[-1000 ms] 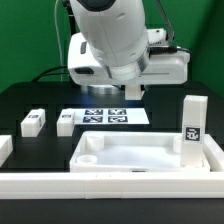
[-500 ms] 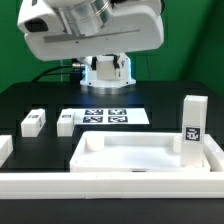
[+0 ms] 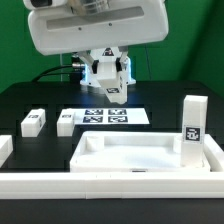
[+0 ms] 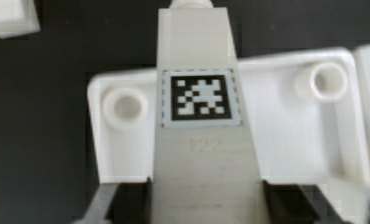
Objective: Assemble desk
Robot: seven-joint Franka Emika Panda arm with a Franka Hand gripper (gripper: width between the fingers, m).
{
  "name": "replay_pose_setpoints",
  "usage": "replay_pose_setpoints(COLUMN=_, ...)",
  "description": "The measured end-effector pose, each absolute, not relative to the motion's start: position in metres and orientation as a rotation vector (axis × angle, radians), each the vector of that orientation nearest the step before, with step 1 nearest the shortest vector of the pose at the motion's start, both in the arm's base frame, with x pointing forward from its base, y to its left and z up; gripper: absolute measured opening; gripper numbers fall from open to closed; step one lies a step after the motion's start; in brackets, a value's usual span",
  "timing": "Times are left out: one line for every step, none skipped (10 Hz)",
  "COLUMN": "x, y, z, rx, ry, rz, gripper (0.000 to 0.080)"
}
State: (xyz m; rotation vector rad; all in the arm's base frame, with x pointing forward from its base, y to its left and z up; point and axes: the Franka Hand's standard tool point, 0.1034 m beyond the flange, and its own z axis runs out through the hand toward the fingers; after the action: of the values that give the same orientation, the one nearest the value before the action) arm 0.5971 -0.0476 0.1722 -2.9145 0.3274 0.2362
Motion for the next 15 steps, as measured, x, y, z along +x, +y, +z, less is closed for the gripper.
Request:
replay_pose_setpoints(x=0.611, y=-0.06, z=0.185, rx=-2.913, ry=0.337, rz=0.043, gripper=0.0289)
replay_pose_setpoints(x=0.611, y=-0.066, z=0.189, rx=-2.939, ry=0.344, rz=-0.102, gripper=0.0289)
replay_pose_setpoints(x=0.609, y=-0.065, z=0.186, rx=-2.955, ry=0.352, rz=-0.192, gripper=0.0289)
replay_pose_setpoints(x=0.611, y=-0.067, z=0.184, rx=-2.966, ry=0.36, rz=-0.258, gripper=0.0289)
replay_pose_setpoints(x=0.618, y=-0.072, z=0.186, rx=-2.973, ry=0.386, rz=-0.417, gripper=0.0289)
replay_pose_setpoints(x=0.619, y=-0.074, z=0.185, rx=-2.983, ry=0.397, rz=-0.538, gripper=0.0289)
replay_pose_setpoints(x=0.624, y=-0.067, z=0.18, rx=-2.988, ry=0.4, rz=-0.705, gripper=0.0289)
replay_pose_setpoints(x=0.628, y=-0.064, z=0.175, rx=-2.985, ry=0.398, rz=-0.834, gripper=0.0289)
replay_pose_setpoints(x=0.628, y=-0.066, z=0.171, rx=-2.991, ry=0.395, rz=-0.89, gripper=0.0289)
replay_pose_setpoints(x=0.627, y=-0.062, z=0.161, rx=-2.996, ry=0.393, rz=-0.882, gripper=0.0289)
replay_pose_setpoints(x=0.627, y=-0.055, z=0.15, rx=-3.0, ry=0.395, rz=-0.903, gripper=0.0289)
replay_pose_setpoints(x=0.625, y=-0.053, z=0.14, rx=-3.008, ry=0.399, rz=-0.926, gripper=0.0289)
replay_pose_setpoints(x=0.623, y=-0.055, z=0.139, rx=-3.009, ry=0.407, rz=-0.953, gripper=0.0289)
replay_pose_setpoints(x=0.621, y=-0.053, z=0.139, rx=-3.009, ry=0.406, rz=-0.955, gripper=0.0289)
replay_pose_setpoints(x=0.618, y=-0.049, z=0.14, rx=-3.01, ry=0.4, rz=-0.94, gripper=0.0289)
